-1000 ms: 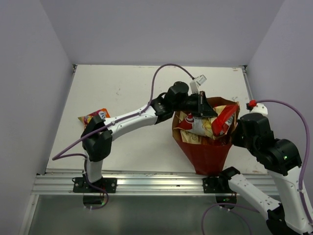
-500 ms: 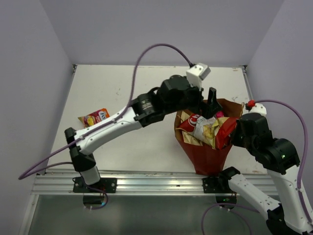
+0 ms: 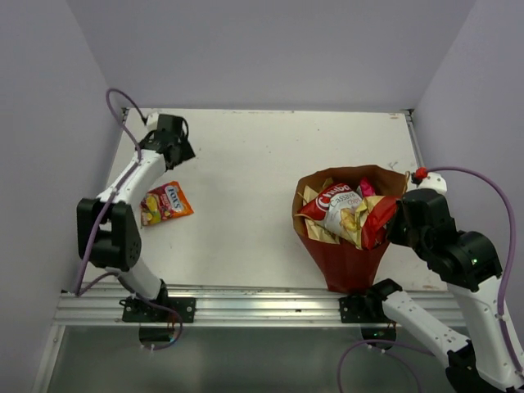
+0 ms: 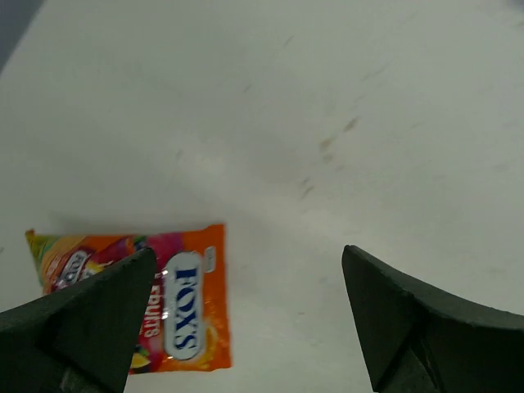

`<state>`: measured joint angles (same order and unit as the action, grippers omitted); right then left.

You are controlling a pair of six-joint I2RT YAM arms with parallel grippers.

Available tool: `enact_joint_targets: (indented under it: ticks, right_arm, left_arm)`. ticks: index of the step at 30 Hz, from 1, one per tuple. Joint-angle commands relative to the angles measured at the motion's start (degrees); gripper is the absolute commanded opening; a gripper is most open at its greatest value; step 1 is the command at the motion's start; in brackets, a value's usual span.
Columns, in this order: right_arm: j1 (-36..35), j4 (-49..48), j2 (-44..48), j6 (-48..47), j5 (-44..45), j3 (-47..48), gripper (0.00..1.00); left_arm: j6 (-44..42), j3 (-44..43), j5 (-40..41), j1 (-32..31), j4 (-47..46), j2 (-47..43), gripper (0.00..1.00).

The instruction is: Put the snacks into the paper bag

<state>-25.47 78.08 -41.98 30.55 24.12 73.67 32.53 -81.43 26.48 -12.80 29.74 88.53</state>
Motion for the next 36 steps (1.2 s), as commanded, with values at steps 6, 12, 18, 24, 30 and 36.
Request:
enact_joint_targets:
  ticks: [6, 12, 18, 24, 30, 36]
  right_arm:
    - [-0.10, 9.28, -0.47, 0.04, 0.14, 0.69, 0.00]
    - [-0.10, 8.84, -0.74, 0.22, -0.30, 0.34, 0.00]
    - [-0.10, 8.40, -1.18, 0.22, -0.30, 0.60, 0.00]
    - [-0.19, 7.87, -1.27, 0.30, -0.65, 0.16, 0.00]
    - [-0.10, 7.00, -1.53, 0.57, -1.71, -0.11, 0.00]
    - [-0.10, 6.91, -2.23, 0.30, -1.27, 0.86, 0.00]
  left_arm:
    - [4.47, 9.35, -0.30, 9.28, 8.06, 5.86, 1.00]
    - [4.56, 16.73, -0.19, 11.48, 5.60, 9.28, 1.00]
    - [3.86, 23.41, -1.69, 14.56, 3.32, 13.25, 1.00]
    - [2.45, 23.08, -4.85, 14.56, 2.34, 10.53, 0.00]
    - [1.22, 12.63, -14.17, 12.98, 5.33, 2.18, 0.00]
    - [2.96, -8.28, -22.16, -3.87, 7.88, -1.35, 0.00]
